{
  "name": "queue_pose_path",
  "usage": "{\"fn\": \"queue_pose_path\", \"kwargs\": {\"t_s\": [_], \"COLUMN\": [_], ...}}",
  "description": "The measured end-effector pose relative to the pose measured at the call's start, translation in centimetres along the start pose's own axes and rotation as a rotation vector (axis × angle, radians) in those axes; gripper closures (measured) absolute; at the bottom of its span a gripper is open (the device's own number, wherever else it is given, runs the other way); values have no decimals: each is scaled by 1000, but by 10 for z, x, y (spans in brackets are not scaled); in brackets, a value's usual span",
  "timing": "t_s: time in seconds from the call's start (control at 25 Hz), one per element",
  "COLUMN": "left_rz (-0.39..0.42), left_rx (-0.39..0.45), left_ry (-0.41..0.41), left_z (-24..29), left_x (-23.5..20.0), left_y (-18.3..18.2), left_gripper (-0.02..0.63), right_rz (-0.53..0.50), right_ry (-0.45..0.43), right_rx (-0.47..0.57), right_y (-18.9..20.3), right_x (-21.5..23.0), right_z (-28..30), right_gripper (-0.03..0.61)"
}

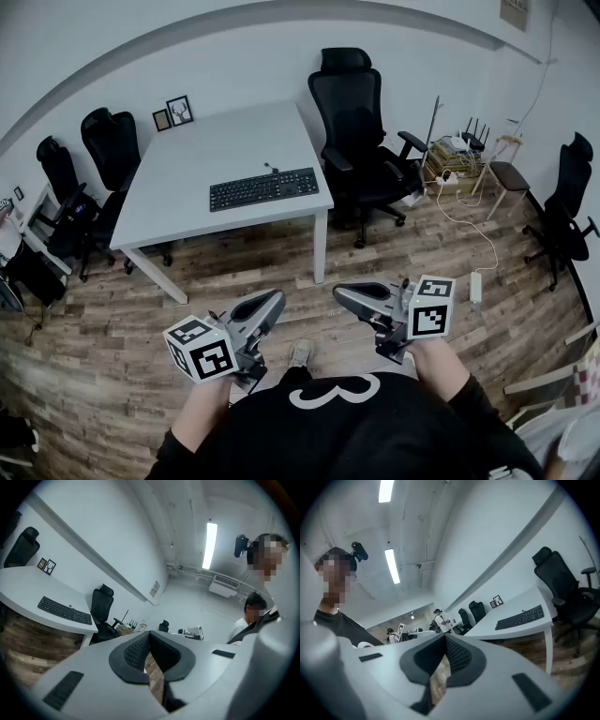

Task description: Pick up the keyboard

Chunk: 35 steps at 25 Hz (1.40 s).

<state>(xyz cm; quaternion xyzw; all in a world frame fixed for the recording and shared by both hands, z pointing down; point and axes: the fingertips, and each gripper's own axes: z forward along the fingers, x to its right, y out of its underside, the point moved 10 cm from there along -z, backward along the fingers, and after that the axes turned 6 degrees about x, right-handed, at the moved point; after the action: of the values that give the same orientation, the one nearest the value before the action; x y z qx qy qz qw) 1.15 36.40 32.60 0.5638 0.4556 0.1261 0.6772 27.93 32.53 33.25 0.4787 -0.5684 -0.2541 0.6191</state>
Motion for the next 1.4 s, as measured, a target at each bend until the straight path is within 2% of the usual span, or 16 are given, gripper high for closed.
{"fn": "queue_pose_path", "kwargs": {"t_s": [0.28, 0.48, 0.72, 1.04, 1.4], "left_rz": [-24, -34, -41, -68, -102], "left_rx": [9, 10, -1, -20, -57], "left_ry": [-9, -17, -29, -51, -55], "left_z": [1, 10, 23, 38, 77], "left_x": [-9, -24, -55, -120, -217], "left_y": [1, -2, -12, -36, -94], "left_gripper": [601, 600, 600, 600, 600], "right_rz": [-1, 26, 32, 69, 108], "right_ry": [16, 6, -12, -16, 21], "right_rx": [-4, 22, 2, -14, -7], "right_y": [-2, -5, -9, -18, -59], "right_x": [8, 27, 57, 109, 190], "right_z": [0, 7, 32, 82, 154], "right_gripper": [571, 571, 570, 569, 569]}}
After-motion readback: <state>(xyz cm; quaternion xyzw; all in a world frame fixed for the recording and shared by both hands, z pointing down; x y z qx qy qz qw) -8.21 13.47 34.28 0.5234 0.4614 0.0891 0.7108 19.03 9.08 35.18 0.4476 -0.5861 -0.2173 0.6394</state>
